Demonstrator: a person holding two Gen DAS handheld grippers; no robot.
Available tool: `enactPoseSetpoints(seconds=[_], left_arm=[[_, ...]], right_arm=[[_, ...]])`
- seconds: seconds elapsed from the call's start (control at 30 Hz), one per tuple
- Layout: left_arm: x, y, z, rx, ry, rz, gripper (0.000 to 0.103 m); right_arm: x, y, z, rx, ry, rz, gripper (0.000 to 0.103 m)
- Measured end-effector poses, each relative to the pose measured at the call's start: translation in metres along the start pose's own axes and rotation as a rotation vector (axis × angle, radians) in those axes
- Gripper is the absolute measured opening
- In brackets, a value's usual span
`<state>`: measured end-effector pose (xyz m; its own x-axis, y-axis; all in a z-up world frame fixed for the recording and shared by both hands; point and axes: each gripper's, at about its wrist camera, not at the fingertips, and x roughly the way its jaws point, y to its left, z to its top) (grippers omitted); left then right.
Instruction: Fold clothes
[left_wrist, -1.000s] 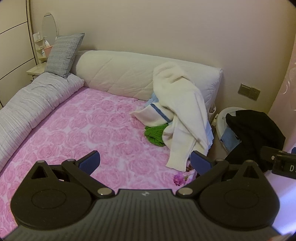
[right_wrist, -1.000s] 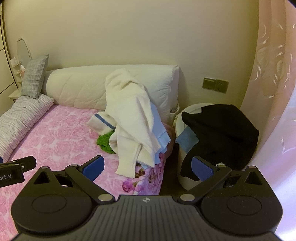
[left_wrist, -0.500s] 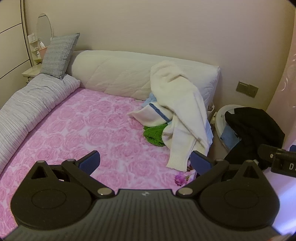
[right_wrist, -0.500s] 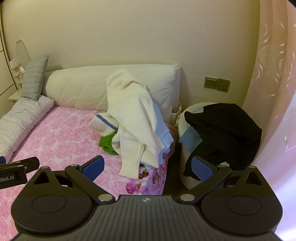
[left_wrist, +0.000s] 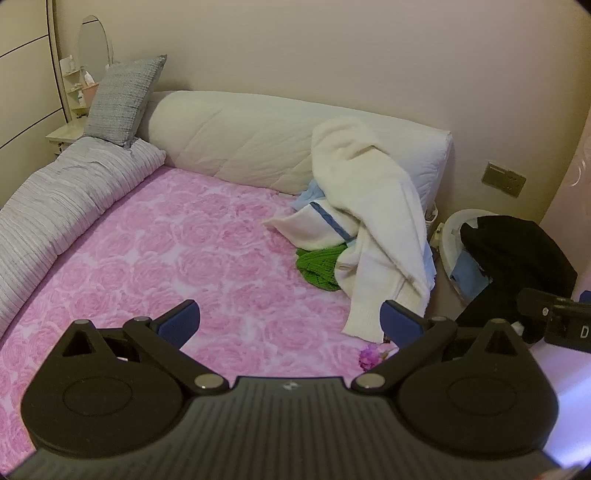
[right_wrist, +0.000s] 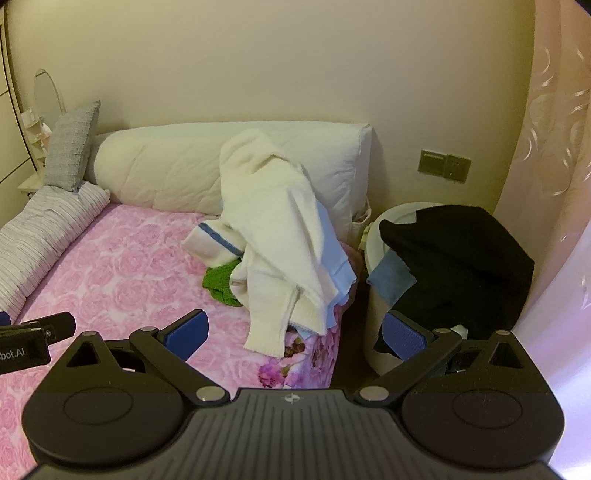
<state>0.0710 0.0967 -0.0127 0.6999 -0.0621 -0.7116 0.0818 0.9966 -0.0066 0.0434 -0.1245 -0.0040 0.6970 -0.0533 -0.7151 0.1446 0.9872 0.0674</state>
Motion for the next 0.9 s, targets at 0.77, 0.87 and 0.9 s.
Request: enactPoseSetpoints(seconds=[0.77, 0.87, 0.9], left_arm=[[0.104, -0.012, 0.034, -0.034, 0.101, -0.042, 0.103], [0.128, -0.02, 0.046, -0.042, 0.108, -0.078, 0.102], [0.138, -0.023, 0.051, -0.044, 0.113, -0.081, 0.102]], right_arm=[[0.099, -0.017, 0.027, 0.029, 0.091, -0.004, 0.093], [0.125, -0.027, 0.038, 0.029, 0.109, 0.008, 0.088], [0.135, -0.03, 0.043, 0.026, 0.12, 0.019, 0.079]])
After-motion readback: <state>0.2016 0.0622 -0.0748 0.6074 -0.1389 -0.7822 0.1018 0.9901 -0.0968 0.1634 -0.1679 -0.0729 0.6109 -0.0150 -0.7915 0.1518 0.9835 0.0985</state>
